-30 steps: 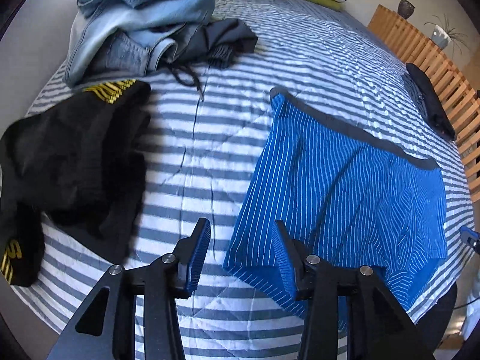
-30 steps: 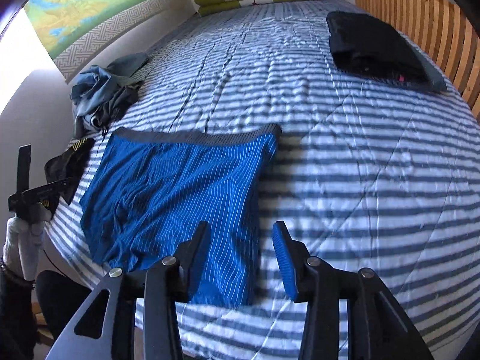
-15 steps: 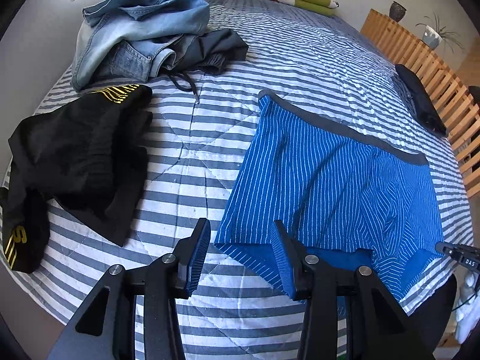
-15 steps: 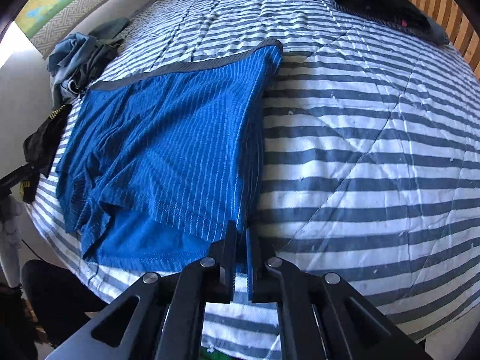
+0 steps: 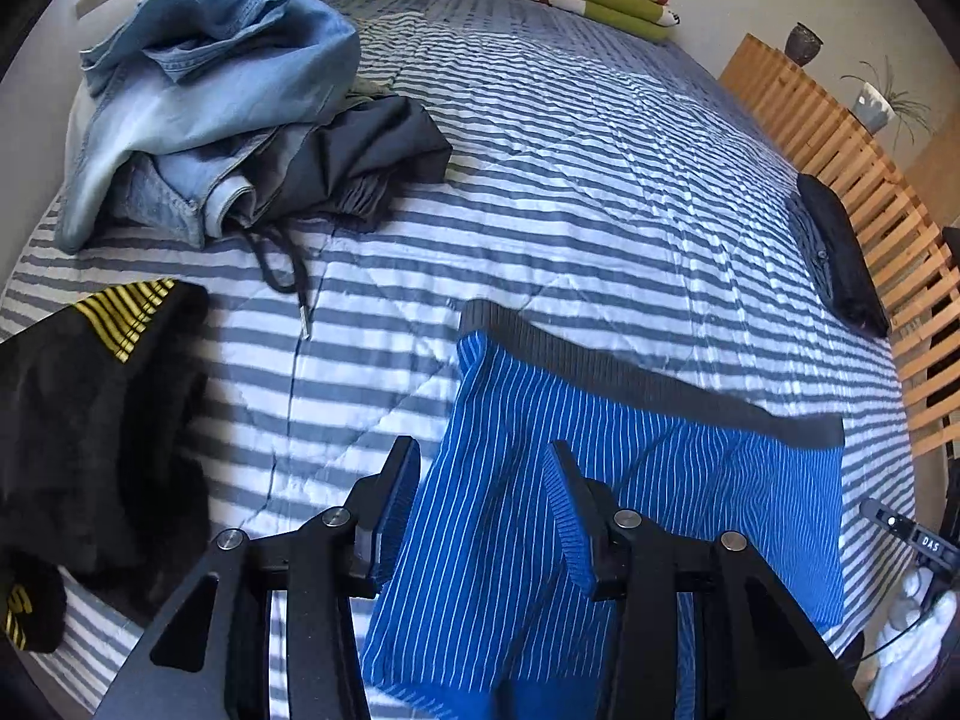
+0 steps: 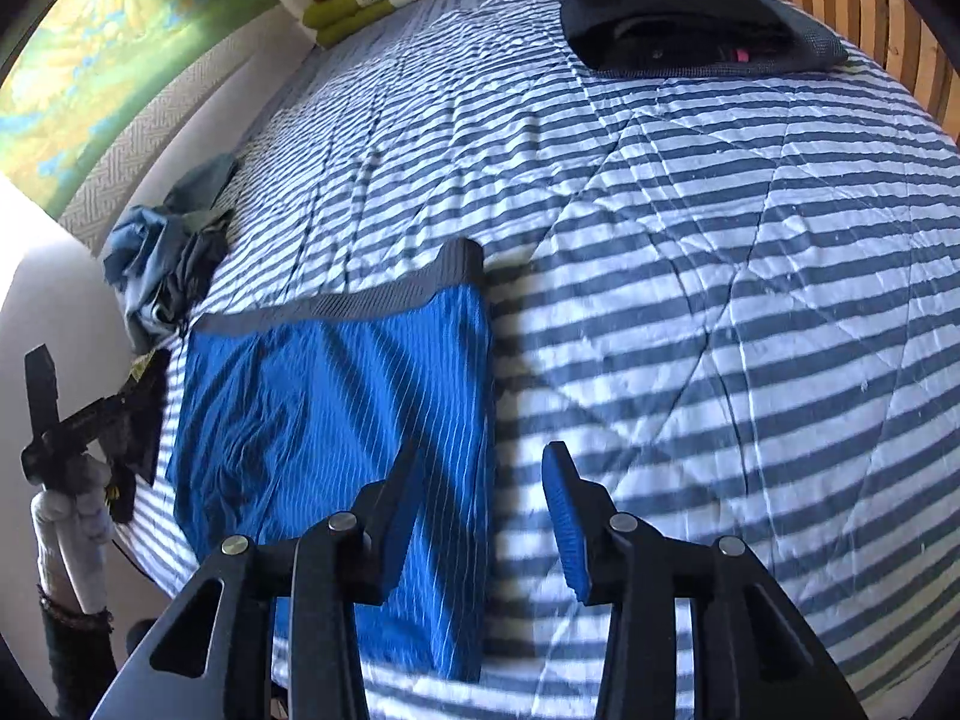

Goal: Fold small clothes

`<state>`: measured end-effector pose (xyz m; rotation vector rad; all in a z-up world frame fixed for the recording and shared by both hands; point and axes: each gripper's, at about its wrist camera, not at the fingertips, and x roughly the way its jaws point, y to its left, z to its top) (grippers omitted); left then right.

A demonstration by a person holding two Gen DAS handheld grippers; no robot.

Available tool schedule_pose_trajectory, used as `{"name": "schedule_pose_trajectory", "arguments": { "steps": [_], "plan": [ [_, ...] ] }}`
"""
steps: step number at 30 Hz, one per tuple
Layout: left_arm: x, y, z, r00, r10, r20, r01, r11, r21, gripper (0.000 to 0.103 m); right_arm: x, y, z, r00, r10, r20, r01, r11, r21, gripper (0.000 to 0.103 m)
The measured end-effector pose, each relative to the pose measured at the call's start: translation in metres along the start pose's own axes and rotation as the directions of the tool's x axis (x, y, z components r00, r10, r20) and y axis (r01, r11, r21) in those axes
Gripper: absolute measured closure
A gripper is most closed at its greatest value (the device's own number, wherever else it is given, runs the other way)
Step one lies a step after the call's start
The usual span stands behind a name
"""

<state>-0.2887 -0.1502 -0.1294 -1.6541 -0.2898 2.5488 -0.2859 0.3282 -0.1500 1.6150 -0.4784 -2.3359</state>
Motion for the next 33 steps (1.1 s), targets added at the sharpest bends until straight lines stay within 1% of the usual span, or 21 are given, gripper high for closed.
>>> {"name": "schedule_pose_trajectory", "arguments": {
  "steps": [1,3,5,7,9,10,13,14,15,16,17,19,23,25,26,28,30,31,33],
  "plan": [
    [0.010,0.000,0.009,1.000,0.002,-0.008,-0.002,1.000,-0.016,0.053,0.008,-0.004,0.008,1.000,0.008,-0.010,-0.007,1.000,0.021,0.066],
    [0.030,0.003,0.027,0.999,0.010,-0.032,-0.011,0.999,-0.047,0.052,0.025,-0.011,0.025,0.999,0.033,-0.031,-0.031,0.997,0.075,0.066],
    [0.051,0.006,0.039,0.998,0.012,-0.065,-0.016,0.998,-0.061,0.052,0.040,-0.017,0.038,0.997,0.066,-0.050,-0.060,0.992,0.115,0.066],
    [0.068,0.008,0.046,0.996,-0.003,-0.092,-0.003,0.998,-0.065,0.053,0.050,-0.019,0.050,0.994,0.090,-0.060,-0.081,0.987,0.137,0.066],
    [0.078,0.008,0.051,0.995,-0.011,-0.098,0.005,0.998,-0.060,0.069,0.057,-0.018,0.058,0.991,0.119,-0.065,-0.109,0.984,0.139,0.066],
    [0.080,0.008,0.052,0.995,-0.013,-0.097,0.007,0.998,-0.057,0.084,0.060,-0.016,0.062,0.990,0.126,-0.068,-0.116,0.984,0.137,0.066],
    [0.077,0.007,0.050,0.998,-0.023,-0.065,0.020,0.999,-0.037,0.094,0.066,-0.007,0.071,0.988,0.134,-0.080,-0.124,0.986,0.112,0.066],
    [0.072,0.008,0.049,0.998,-0.029,-0.049,0.027,0.999,-0.031,0.095,0.066,-0.004,0.072,0.988,0.133,-0.078,-0.126,0.987,0.095,0.068],
    [0.068,0.009,0.046,0.999,-0.036,-0.034,0.035,0.999,-0.025,0.095,0.065,0.001,0.072,0.988,0.137,-0.076,-0.132,0.989,0.074,0.073],
    [0.062,0.010,0.043,0.999,-0.041,-0.016,0.040,0.999,-0.017,0.096,0.064,0.004,0.072,0.987,0.140,-0.074,-0.136,0.989,0.055,0.085],
    [0.055,0.010,0.039,0.999,-0.046,0.001,0.046,0.999,-0.007,0.096,0.060,0.007,0.071,0.989,0.136,-0.059,-0.134,0.990,0.041,0.086],
    [0.041,0.011,0.028,0.999,-0.049,0.025,0.048,0.999,0.015,0.096,0.050,0.011,0.065,0.990,0.138,-0.032,-0.139,0.990,-0.001,0.096],
    [0.011,0.008,-0.011,0.992,-0.099,0.075,0.093,0.992,0.080,0.096,0.018,0.012,0.042,0.985,0.170,0.042,-0.166,0.983,-0.077,0.098],
    [0.004,0.006,-0.036,0.993,-0.088,0.077,0.077,0.989,0.127,0.096,0.004,0.016,0.023,0.983,0.170,0.075,-0.159,0.979,-0.131,0.098],
    [0.004,0.005,-0.047,0.994,-0.087,0.065,0.077,0.987,0.143,0.096,-0.001,0.020,0.012,0.983,0.164,0.088,-0.148,0.975,-0.166,0.098],
    [0.006,0.007,-0.066,0.996,-0.075,0.044,0.067,0.986,0.153,0.096,-0.008,0.026,-0.006,0.987,0.126,0.101,-0.100,0.968,-0.231,0.098],
    [0.005,0.012,-0.080,0.997,-0.071,0.032,0.066,0.987,0.147,0.096,-0.009,0.029,-0.020,0.990,0.097,0.100,-0.066,0.960,-0.272,0.098],
    [0.004,0.015,-0.084,0.997,-0.073,0.035,0.067,0.987,0.143,0.096,-0.008,0.032,-0.025,0.991,0.090,0.099,-0.059,0.958,-0.281,0.098],
    [0.002,0.017,-0.082,0.996,-0.073,0.044,0.067,0.989,0.132,0.096,-0.008,0.032,-0.028,0.992,0.088,0.093,-0.059,0.957,-0.284,0.098]
  ]
}}
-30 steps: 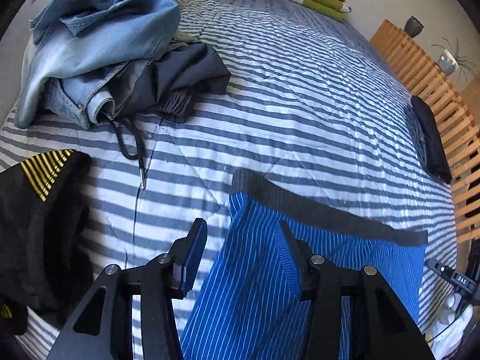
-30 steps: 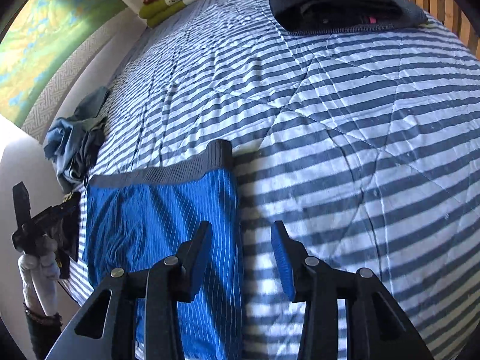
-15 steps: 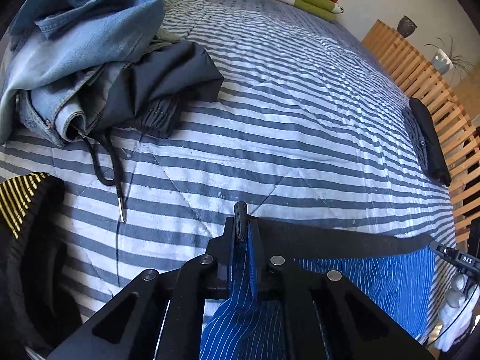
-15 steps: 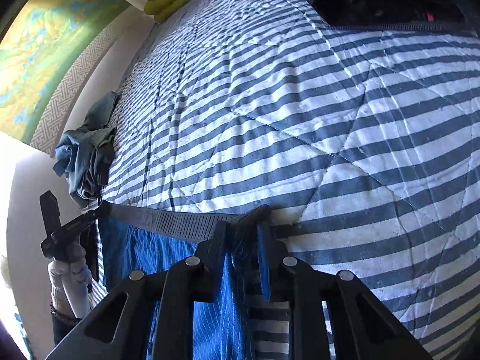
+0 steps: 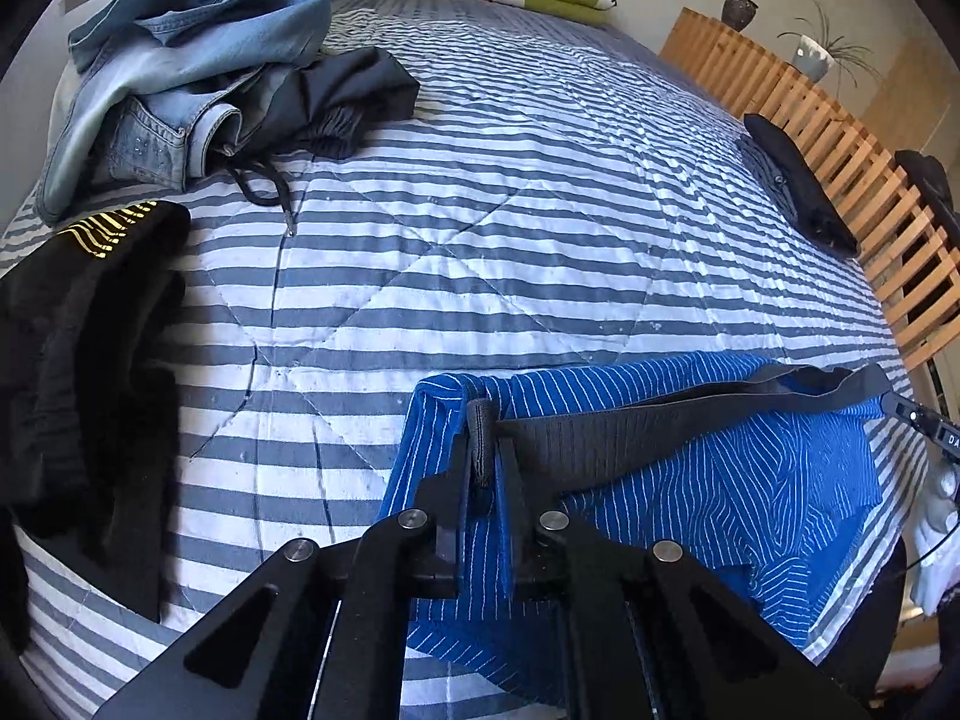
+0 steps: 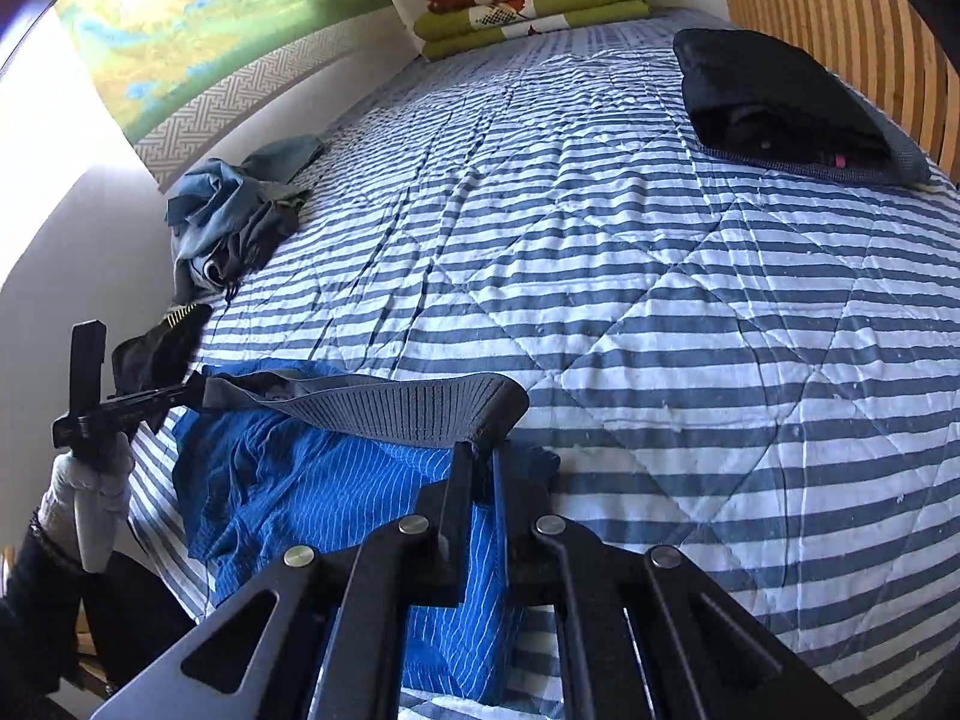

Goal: Fold small clothes

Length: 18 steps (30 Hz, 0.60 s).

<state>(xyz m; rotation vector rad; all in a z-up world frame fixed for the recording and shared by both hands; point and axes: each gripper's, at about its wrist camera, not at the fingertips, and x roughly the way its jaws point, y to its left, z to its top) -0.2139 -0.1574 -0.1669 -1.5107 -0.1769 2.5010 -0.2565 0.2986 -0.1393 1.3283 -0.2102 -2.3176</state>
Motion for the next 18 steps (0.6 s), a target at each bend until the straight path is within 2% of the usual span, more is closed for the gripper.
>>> {"name": "schedule_pose_trajectory", "arguments": {
  "steps": [4,7,9,10,11,12,13,15,18],
  "plan": [
    [-0.002,-0.005,0.027,0.999,0.024,0.040,-0.024,0.999,0.021,0.097,-0.002,-0.004,0.010,1.000,-0.015,0.023,0.015,1.000,0.021,0.098],
    [0.004,-0.011,0.067,0.994,0.041,0.099,-0.043,0.999,0.017,0.097,0.004,-0.007,0.031,0.996,-0.057,0.061,0.056,0.998,0.021,0.098],
    [0.017,-0.013,0.092,0.989,0.073,0.127,-0.075,0.997,0.012,0.094,0.018,-0.011,0.049,0.995,-0.085,0.056,0.084,0.996,0.023,0.098],
    [0.027,-0.012,0.102,0.992,0.069,0.104,-0.069,0.998,-0.005,0.091,0.028,-0.013,0.056,0.995,-0.094,0.032,0.093,0.995,0.021,0.098],
    [0.037,-0.010,0.111,0.996,0.069,0.065,-0.067,0.997,-0.028,0.081,0.040,-0.016,0.063,0.994,-0.110,-0.002,0.110,0.994,0.021,0.097],
    [0.042,-0.008,0.117,0.996,0.086,0.039,-0.084,0.995,-0.054,0.078,0.050,-0.021,0.067,0.992,-0.123,-0.032,0.124,0.992,0.035,0.096],
    [0.041,-0.008,0.119,0.994,0.098,0.050,-0.094,0.993,-0.068,0.078,0.055,-0.027,0.070,0.990,-0.126,-0.056,0.129,0.990,0.062,0.091],
    [0.027,-0.013,0.115,0.991,0.092,0.093,-0.085,0.994,-0.075,0.078,0.052,-0.036,0.071,0.995,-0.085,-0.056,0.091,0.989,0.118,0.090],
    [0.003,-0.041,0.094,0.994,0.021,0.107,-0.019,1.000,-0.023,0.078,0.033,-0.041,0.065,0.997,-0.068,-0.028,0.071,0.987,0.142,0.079]
  ]
}}
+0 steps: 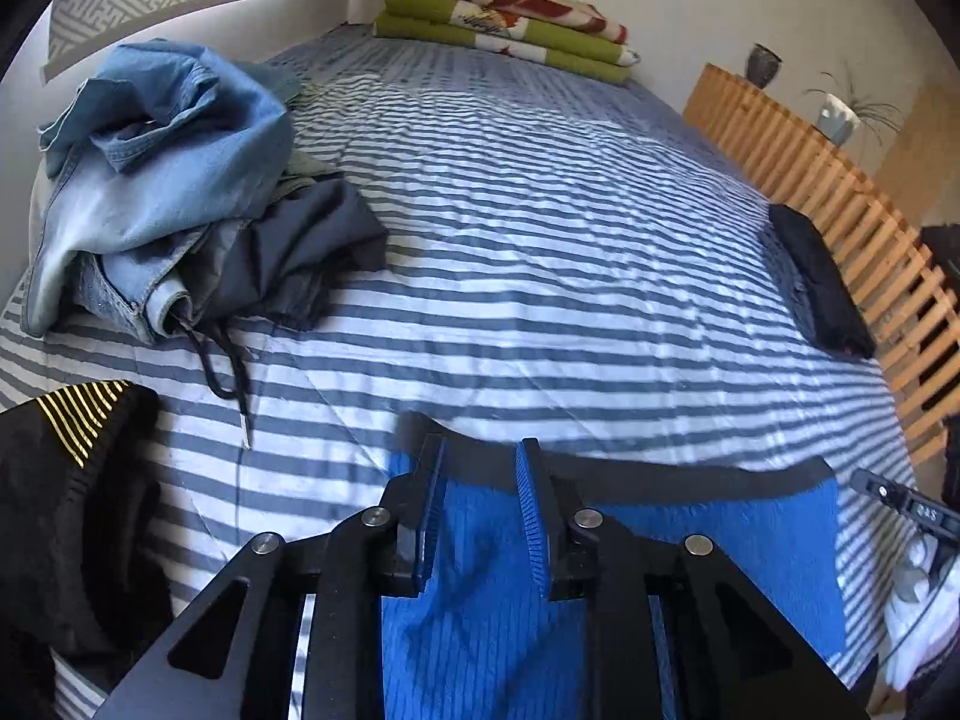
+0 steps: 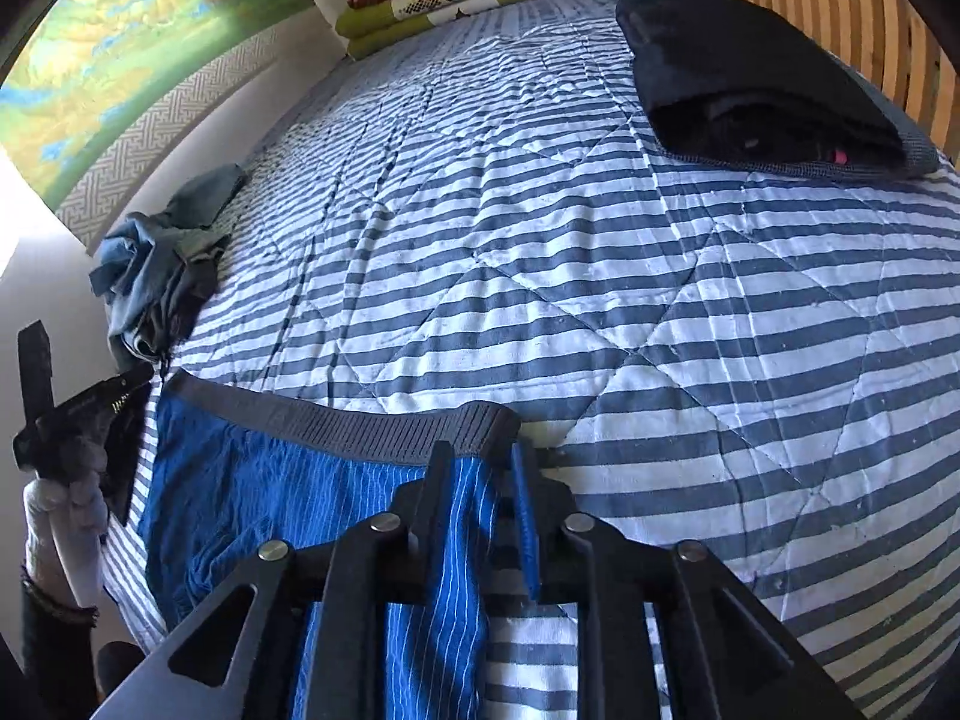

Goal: Fold small clothes

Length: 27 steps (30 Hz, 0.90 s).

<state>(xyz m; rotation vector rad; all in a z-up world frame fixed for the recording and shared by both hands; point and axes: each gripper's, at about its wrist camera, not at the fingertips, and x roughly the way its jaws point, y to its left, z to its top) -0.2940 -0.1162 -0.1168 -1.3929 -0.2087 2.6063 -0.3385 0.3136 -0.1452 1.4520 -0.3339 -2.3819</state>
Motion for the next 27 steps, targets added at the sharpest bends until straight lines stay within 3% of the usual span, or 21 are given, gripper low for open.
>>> {"name": "schedule_pose_trajectory", "arguments": {
  "steps": [3,5,10,12,15,19,21,22,23,25,27],
  "plan": [
    [-0.022,-0.059,-0.031,0.999,-0.044,-0.005,0.044,0.989,0.141,0.078,-0.021,-0.007,-0.010,1.000,0.018,-0.001,-0.018,0.999,0.028,0.079],
    [-0.026,-0.105,-0.056,0.995,-0.091,-0.036,0.096,0.973,0.212,0.072,-0.034,-0.011,-0.017,1.000,0.028,-0.002,-0.028,0.999,0.046,0.079],
    [-0.009,-0.227,-0.123,0.958,-0.223,-0.179,0.272,0.904,0.330,0.069,-0.064,-0.020,-0.035,1.000,0.007,-0.016,-0.006,0.998,0.060,0.079],
    [-0.002,-0.271,-0.147,0.950,-0.227,-0.215,0.295,0.877,0.379,0.068,-0.075,-0.027,-0.039,1.000,-0.018,-0.004,0.018,0.998,0.061,0.079],
    [0.010,-0.321,-0.172,0.929,-0.249,-0.273,0.344,0.853,0.393,0.053,-0.088,-0.043,-0.038,1.000,-0.019,0.013,0.018,0.995,0.095,0.079],
    [0.032,-0.351,-0.188,0.952,-0.142,-0.272,0.257,0.851,0.457,0.048,-0.090,-0.057,-0.036,1.000,0.001,0.001,-0.001,0.992,0.127,0.079],
    [0.042,-0.353,-0.192,0.948,-0.124,-0.293,0.251,0.858,0.448,0.048,-0.087,-0.060,-0.034,1.000,0.029,-0.007,-0.028,0.990,0.136,0.079],
    [0.044,-0.352,-0.193,0.945,-0.128,-0.301,0.257,0.860,0.440,0.051,-0.086,-0.060,-0.033,0.999,0.040,-0.009,-0.039,0.989,0.140,0.079],
    [0.044,-0.349,-0.192,0.946,-0.131,-0.295,0.256,0.864,0.434,0.069,-0.083,-0.060,-0.033,0.999,0.050,-0.012,-0.048,0.989,0.142,0.078],
    [0.046,-0.343,-0.190,0.944,-0.137,-0.300,0.256,0.876,0.408,0.091,-0.075,-0.056,-0.030,0.998,0.067,-0.020,-0.064,0.988,0.142,0.076],
    [0.047,-0.331,-0.182,0.933,-0.176,-0.313,0.283,0.896,0.342,0.098,-0.064,-0.049,-0.024,0.997,0.069,-0.032,-0.064,0.990,0.128,0.074]
  ]
}}
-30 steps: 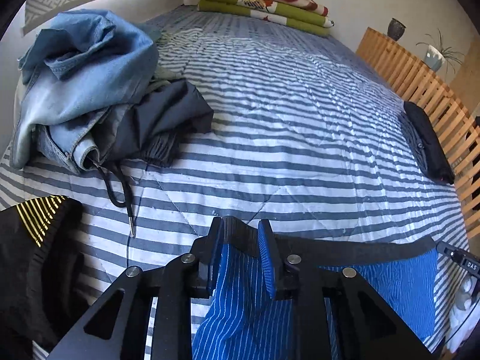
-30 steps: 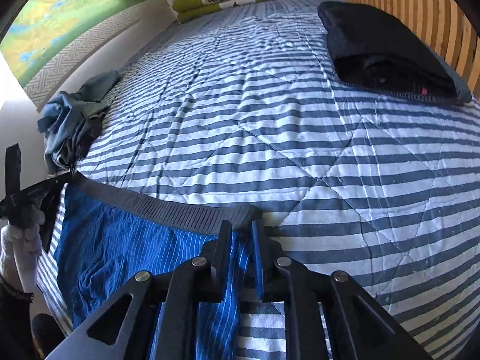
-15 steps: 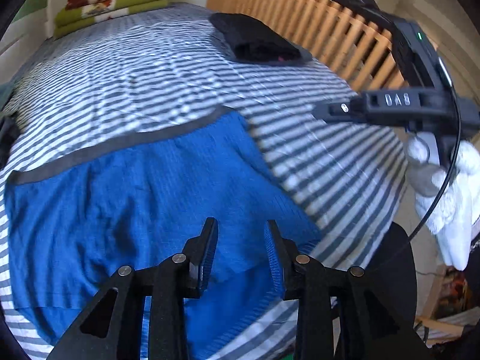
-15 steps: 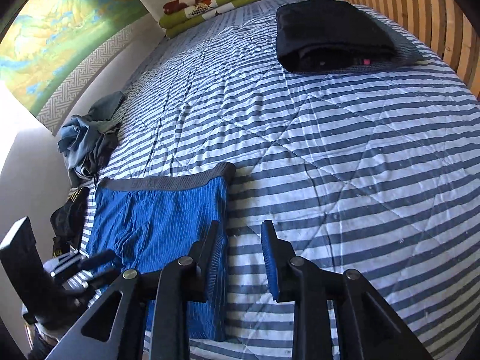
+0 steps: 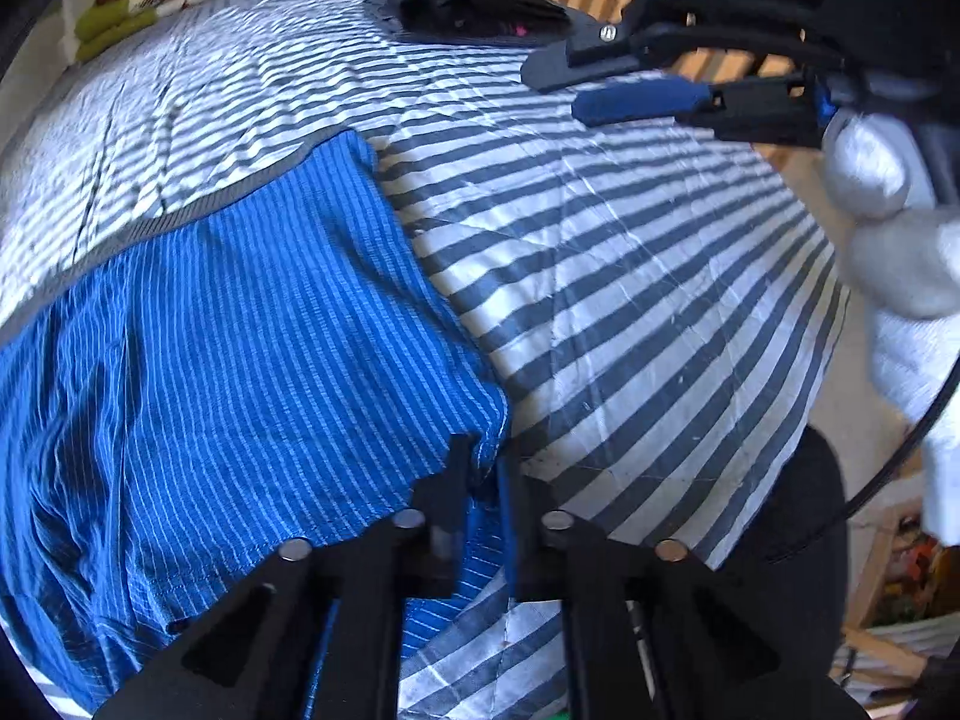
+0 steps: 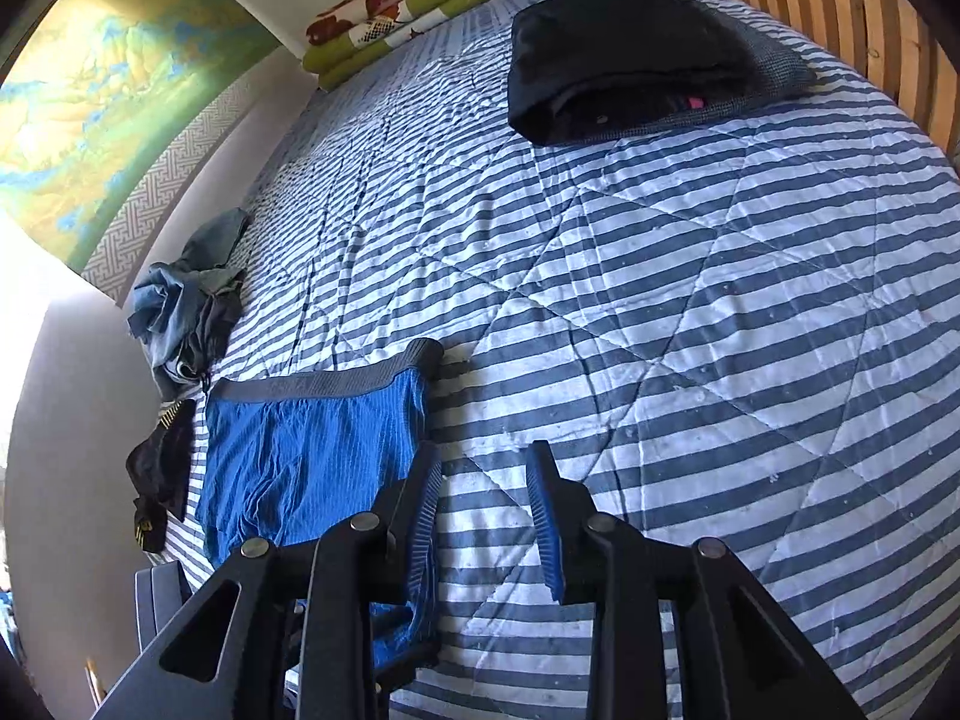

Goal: Fold small clothes

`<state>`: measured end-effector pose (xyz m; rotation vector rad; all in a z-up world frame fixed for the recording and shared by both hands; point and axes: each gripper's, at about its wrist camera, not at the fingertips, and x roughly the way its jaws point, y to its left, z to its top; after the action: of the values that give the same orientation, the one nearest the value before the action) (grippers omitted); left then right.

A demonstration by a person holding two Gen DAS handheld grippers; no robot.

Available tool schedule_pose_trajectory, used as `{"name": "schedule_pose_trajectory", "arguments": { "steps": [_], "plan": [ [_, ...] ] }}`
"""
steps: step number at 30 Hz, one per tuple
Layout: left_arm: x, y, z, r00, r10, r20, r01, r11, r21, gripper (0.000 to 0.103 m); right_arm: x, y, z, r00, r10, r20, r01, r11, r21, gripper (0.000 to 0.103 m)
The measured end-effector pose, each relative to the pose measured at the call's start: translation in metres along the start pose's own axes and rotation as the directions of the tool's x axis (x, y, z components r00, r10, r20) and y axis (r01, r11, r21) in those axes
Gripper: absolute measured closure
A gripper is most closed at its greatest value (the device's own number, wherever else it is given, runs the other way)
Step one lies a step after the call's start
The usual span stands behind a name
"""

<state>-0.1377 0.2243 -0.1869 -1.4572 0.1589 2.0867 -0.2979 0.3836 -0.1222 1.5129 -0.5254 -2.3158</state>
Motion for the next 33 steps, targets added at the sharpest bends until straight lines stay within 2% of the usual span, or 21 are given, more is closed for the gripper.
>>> {"name": "schedule_pose_trajectory", "arguments": {
  "steps": [3,7,11,14,15,16,17,19,22,27,33],
  "plan": [
    [-0.011,0.019,0.000,0.999,-0.047,0.024,0.048,0.998,-0.048,0.099,0.018,0.010,0.009,1.000,0.006,-0.023,-0.007,1.000,-0.015,0.070],
    [-0.024,0.033,-0.003,0.996,-0.080,0.050,0.084,0.993,-0.086,0.099,0.049,0.026,0.020,0.997,0.032,-0.068,-0.033,0.999,-0.014,0.070],
    [-0.034,0.042,-0.004,0.993,-0.094,0.075,0.102,0.990,-0.102,0.099,0.086,0.038,0.029,0.993,-0.015,-0.119,0.016,1.000,0.005,0.070],
    [-0.044,0.050,-0.004,0.989,-0.113,0.100,0.124,0.986,-0.115,0.099,0.107,0.036,0.032,0.988,-0.006,-0.158,0.015,0.998,0.060,0.071],
    [-0.048,0.053,-0.005,0.986,-0.121,0.111,0.134,0.984,-0.117,0.099,0.109,0.037,0.032,0.987,-0.006,-0.159,0.017,0.997,0.072,0.075],
    [-0.053,0.056,-0.006,0.984,-0.125,0.125,0.140,0.983,-0.119,0.099,0.111,0.040,0.032,0.987,-0.014,-0.161,0.026,0.997,0.071,0.091],
    [-0.059,0.061,-0.007,0.982,-0.130,0.139,0.148,0.981,-0.123,0.099,0.109,0.045,0.032,0.988,-0.023,-0.153,0.033,0.997,0.063,0.096],
    [-0.073,0.071,-0.011,0.975,-0.144,0.170,0.169,0.976,-0.137,0.099,0.102,0.057,0.034,0.992,-0.035,-0.123,0.039,0.999,0.035,0.098],
    [-0.099,0.095,-0.024,0.963,-0.151,0.222,0.191,0.966,-0.172,0.099,0.088,0.083,0.038,0.996,-0.033,-0.081,0.032,0.999,-0.003,0.099],
    [-0.142,0.155,-0.056,0.948,-0.104,0.301,0.189,0.945,-0.266,0.099,0.082,0.148,0.044,0.999,0.001,-0.050,-0.005,0.997,-0.082,0.099],
    [-0.178,0.239,-0.107,0.934,-0.014,0.357,0.169,0.897,-0.408,0.099,0.119,0.246,0.037,0.997,0.011,-0.082,-0.028,0.978,-0.206,0.099]
  ]
}}
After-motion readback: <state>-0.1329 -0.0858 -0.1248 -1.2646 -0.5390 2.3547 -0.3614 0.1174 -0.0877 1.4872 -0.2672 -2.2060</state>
